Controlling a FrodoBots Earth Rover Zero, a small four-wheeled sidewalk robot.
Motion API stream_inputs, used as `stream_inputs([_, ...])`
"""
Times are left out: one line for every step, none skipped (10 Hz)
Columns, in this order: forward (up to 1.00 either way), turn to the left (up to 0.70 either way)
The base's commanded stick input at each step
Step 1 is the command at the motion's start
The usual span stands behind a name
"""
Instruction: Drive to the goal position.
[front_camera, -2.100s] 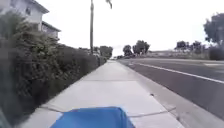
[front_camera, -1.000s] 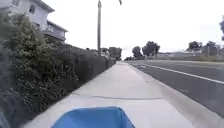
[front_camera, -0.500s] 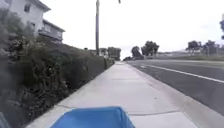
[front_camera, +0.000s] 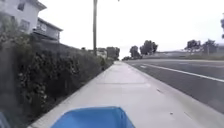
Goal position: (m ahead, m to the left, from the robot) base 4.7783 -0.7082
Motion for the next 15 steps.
stream_inputs([1.00, 0.00])
stream_inputs([1.00, 0.00])
stream_inputs([1.00, 0.00])
stream_inputs([1.00, 0.00])
stream_inputs([1.00, 0.00])
stream_inputs([1.00, 0.00])
stream_inputs([1.00, 0.00])
stream_inputs([1.00, 0.00])
stream_inputs([1.00, 0.00])
stream_inputs([1.00, 0.00])
stream_inputs([1.00, 0.00])
stream_inputs([1.00, -0.16])
stream_inputs([1.00, -0.01])
stream_inputs([1.00, 0.00])
stream_inputs([1.00, 0.00])
